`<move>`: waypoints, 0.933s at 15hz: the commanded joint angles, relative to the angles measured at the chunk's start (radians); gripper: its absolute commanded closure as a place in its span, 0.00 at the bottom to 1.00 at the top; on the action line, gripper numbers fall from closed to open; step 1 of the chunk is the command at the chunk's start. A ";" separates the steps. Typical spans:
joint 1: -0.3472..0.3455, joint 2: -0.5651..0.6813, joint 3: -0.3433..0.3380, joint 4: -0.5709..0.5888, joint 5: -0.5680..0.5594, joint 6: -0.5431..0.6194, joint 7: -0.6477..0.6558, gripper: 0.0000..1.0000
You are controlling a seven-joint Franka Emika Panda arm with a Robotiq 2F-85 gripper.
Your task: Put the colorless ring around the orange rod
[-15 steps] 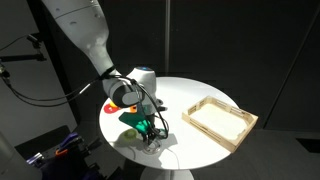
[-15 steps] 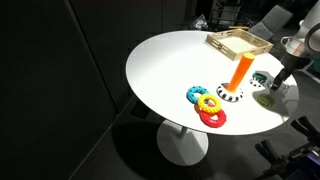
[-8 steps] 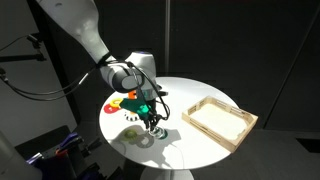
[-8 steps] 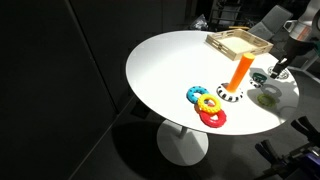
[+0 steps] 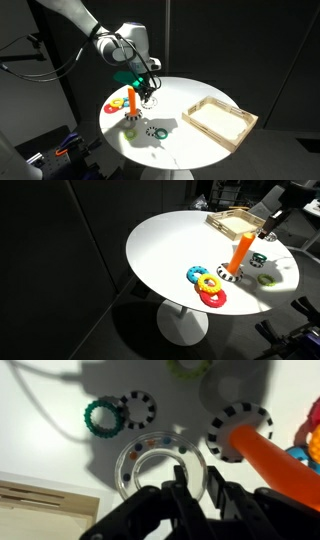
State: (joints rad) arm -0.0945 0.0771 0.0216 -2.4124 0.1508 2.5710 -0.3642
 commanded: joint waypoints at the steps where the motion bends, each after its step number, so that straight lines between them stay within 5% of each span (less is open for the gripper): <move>1: 0.027 -0.067 0.015 0.041 0.148 -0.086 -0.069 0.91; 14: 0.103 -0.081 0.006 0.125 0.330 -0.260 -0.071 0.91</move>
State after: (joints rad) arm -0.0050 -0.0174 0.0336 -2.3203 0.4363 2.3501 -0.4192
